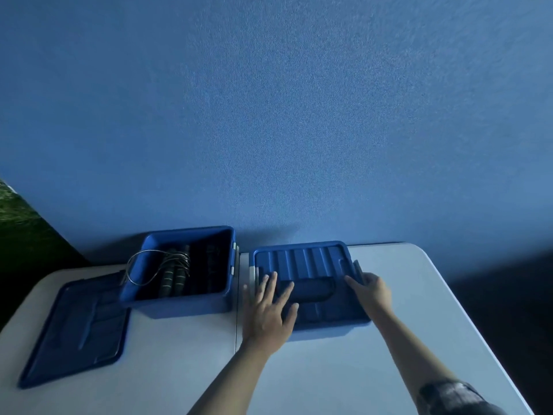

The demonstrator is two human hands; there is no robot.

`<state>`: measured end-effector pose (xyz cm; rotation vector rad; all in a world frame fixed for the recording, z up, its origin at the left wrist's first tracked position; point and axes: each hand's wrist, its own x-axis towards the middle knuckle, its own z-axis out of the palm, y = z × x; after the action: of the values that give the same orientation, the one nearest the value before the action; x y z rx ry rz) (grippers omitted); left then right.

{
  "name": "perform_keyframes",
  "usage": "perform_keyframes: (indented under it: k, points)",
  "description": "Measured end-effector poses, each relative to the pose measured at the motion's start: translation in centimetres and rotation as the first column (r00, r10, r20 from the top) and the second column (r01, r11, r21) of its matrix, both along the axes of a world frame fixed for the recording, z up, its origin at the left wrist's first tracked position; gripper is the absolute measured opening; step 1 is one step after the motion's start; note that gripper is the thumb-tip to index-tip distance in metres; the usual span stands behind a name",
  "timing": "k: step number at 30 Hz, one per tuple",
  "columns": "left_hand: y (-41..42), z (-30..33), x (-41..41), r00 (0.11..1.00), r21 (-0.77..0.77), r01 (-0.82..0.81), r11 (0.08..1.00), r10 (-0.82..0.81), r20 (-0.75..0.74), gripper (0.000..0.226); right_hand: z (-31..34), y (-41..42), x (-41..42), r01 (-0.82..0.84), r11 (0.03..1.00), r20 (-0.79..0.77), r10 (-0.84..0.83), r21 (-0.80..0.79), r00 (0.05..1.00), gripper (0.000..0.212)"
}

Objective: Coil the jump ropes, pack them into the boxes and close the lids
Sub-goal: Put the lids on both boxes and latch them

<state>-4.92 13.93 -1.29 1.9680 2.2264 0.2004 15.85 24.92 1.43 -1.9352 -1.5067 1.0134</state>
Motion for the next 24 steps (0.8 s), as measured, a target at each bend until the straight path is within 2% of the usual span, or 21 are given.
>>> perform_keyframes:
  k: [3,5,7,9,13,19,24]
  points:
    - [0.0,0.1,-0.1,1.000,-0.038,-0.006,0.999,0.006,0.004,0.051,0.2,-0.5,-0.4,0.004,0.996,0.017,-0.006,0.094,1.000,0.019]
    - [-0.1,0.6,-0.1,1.000,-0.020,0.014,1.000,-0.014,-0.018,0.070,-0.2,-0.9,-0.6,0.006,0.987,0.052,-0.014,0.158,0.999,0.021]
    - [-0.3,1.4,0.0,0.999,-0.112,0.039,0.993,-0.040,-0.004,0.091,-0.8,-1.1,-0.7,-0.002,0.977,0.098,-0.019,0.212,0.995,0.022]
    - [-0.4,2.1,0.0,0.998,-0.195,0.054,0.979,-0.057,-0.012,0.103,-0.9,-1.2,-0.9,-0.009,0.972,0.136,-0.024,0.236,0.990,0.018]
    - [-0.3,2.0,-0.2,0.998,-0.229,0.055,0.972,-0.060,-0.015,0.106,-1.0,-1.1,-1.2,-0.013,0.974,0.211,-0.035,0.225,0.977,0.030]
    - [-0.3,2.3,-0.1,0.997,-0.242,0.068,0.968,-0.074,-0.016,0.107,-0.7,-1.1,-1.2,-0.085,0.969,0.313,0.009,0.232,0.950,0.026]
    - [-0.3,2.3,0.0,0.997,-0.228,0.050,0.972,-0.060,-0.038,0.111,-0.6,-1.3,-1.8,-0.059,0.977,0.275,0.000,0.206,0.961,0.022]
